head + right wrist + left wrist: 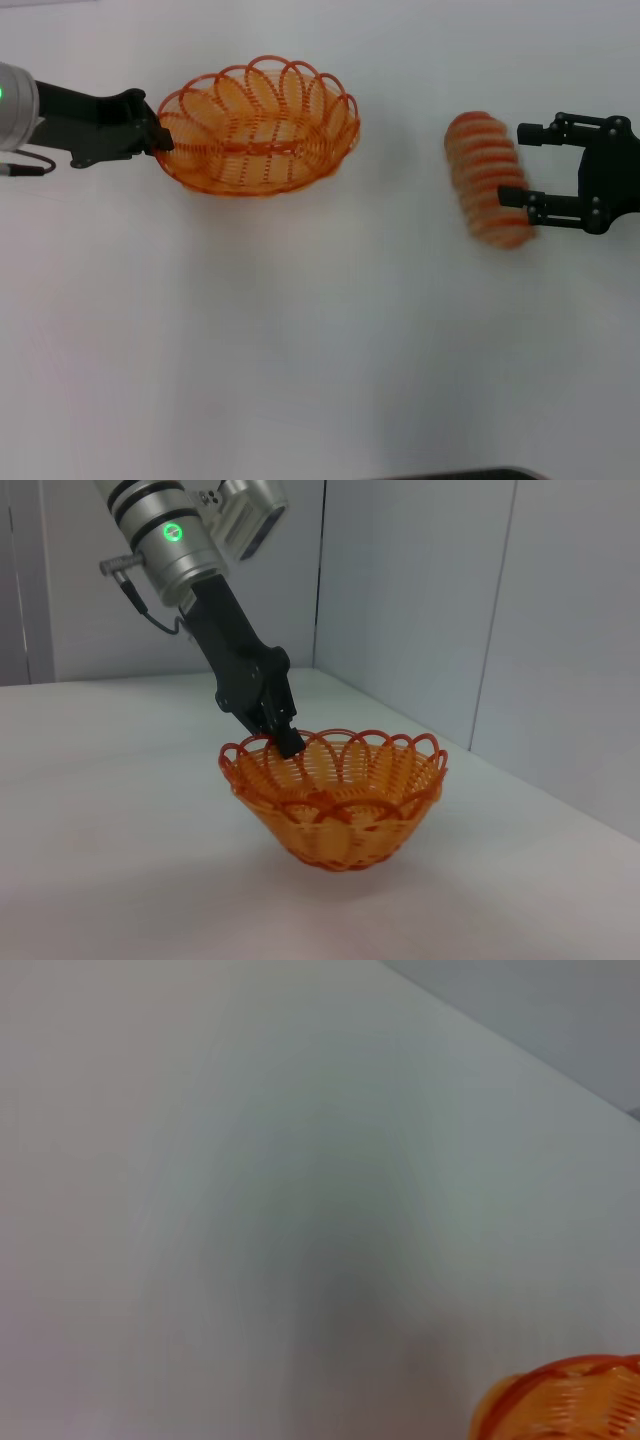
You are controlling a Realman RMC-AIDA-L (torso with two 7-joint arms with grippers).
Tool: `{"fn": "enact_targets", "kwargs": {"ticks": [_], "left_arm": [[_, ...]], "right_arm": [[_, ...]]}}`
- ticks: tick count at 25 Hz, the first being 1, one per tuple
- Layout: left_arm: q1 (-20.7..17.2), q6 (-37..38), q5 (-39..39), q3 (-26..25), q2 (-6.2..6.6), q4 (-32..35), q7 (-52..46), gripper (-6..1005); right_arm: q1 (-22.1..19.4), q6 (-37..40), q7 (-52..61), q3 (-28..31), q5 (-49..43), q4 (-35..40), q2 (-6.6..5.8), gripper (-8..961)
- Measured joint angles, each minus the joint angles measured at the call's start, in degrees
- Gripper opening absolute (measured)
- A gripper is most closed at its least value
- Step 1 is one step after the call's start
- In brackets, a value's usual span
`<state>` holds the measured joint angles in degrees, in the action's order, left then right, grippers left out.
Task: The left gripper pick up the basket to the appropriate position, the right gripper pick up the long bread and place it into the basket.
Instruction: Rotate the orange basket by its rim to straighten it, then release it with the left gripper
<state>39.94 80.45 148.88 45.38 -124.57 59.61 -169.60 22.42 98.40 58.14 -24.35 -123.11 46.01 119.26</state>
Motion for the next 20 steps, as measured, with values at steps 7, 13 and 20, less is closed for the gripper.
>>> {"fn": "enact_targets", "kwargs": {"ticks": [7,13,20], "left_arm": [[-2.3,-3.5,-1.8,2.5,-0.06,-1.3,-1.0,66],[-3.2,-4.6,-1.9,3.6,-0.06,-1.8,-1.0,84],[-3.7,-4.2,-2.7,3.9,-0.04,-1.9,-1.0,142]], "right_arm": [[-0.3,-0.2,-1.6,0.0,-0.1,0.0,-0.11,750],[-0.3,-0.2,-1.6,0.0,-0.3,0.0,-0.37,750],[-0.3,-0.4,-1.7,-0.8,-0.4,0.0,-0.44,750]]}}
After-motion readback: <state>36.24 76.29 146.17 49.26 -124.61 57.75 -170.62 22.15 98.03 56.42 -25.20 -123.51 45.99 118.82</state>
